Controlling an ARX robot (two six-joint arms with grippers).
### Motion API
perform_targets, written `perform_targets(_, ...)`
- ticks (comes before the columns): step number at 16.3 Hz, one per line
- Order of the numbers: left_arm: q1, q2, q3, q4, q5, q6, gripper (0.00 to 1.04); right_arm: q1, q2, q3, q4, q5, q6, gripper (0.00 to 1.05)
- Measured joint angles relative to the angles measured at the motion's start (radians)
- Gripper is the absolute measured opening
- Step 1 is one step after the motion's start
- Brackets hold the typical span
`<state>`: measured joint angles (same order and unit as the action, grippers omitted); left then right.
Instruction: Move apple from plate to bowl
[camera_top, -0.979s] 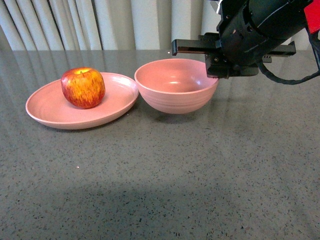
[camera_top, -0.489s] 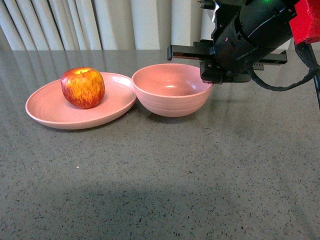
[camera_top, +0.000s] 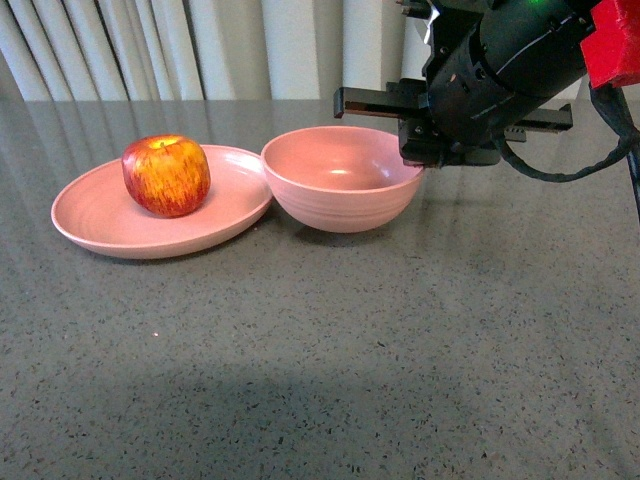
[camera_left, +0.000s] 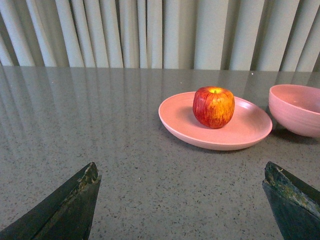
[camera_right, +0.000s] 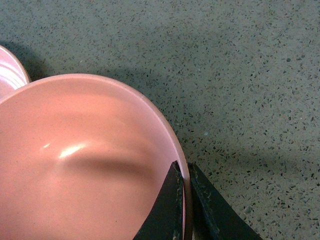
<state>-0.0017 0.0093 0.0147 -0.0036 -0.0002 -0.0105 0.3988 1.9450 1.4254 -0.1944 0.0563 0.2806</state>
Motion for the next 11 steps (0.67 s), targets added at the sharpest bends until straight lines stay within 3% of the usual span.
perform_targets(5,0.0,0.0,0.0,0.0,0.0,0.0,0.98,-0.007,0.006,-0.009,-0.018,0.015,0.008,0.06)
perform_targets(11,0.0,0.0,0.0,0.0,0.0,0.0,0.98,-0.007,0.007,-0.014,-0.011,0.014,0.011,0.67)
